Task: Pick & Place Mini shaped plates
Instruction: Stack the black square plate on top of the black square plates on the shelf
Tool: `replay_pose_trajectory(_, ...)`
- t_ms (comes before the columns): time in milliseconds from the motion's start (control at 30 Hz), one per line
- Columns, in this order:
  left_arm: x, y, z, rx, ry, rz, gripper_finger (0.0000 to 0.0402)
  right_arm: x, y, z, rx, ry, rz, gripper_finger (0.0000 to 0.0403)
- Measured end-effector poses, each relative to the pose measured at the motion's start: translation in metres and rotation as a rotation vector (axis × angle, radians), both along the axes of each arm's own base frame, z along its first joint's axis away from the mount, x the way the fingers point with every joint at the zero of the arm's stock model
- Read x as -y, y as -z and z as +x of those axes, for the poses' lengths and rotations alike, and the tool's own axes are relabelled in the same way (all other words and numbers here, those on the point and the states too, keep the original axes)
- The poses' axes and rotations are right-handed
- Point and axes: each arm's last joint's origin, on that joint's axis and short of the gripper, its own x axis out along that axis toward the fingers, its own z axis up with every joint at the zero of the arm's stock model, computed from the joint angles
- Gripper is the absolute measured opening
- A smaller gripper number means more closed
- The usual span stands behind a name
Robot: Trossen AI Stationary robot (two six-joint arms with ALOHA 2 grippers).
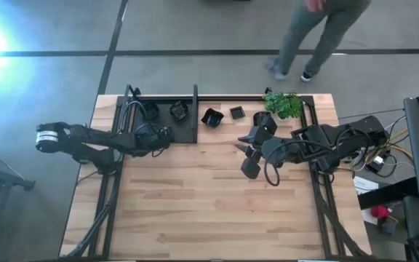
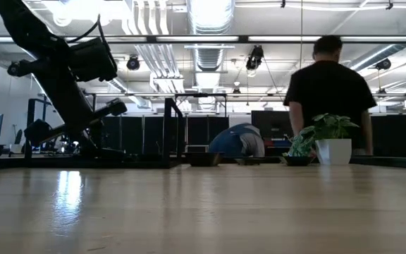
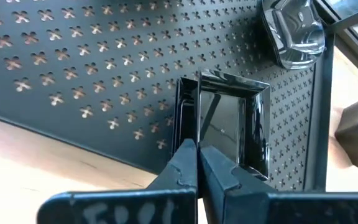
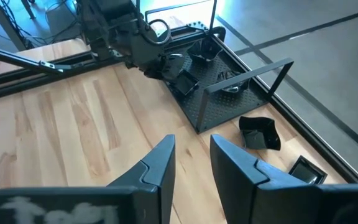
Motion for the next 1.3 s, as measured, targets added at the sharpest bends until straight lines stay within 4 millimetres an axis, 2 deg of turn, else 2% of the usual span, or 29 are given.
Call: replay_pose_trajectory(1300, -0.0001, 0.0000, 0.0000, -0.014, 0.015, 0.008, 0.0010, 0.0000, 0.0001, 0.0001, -0.001, 0.000, -0.002, 0.0086)
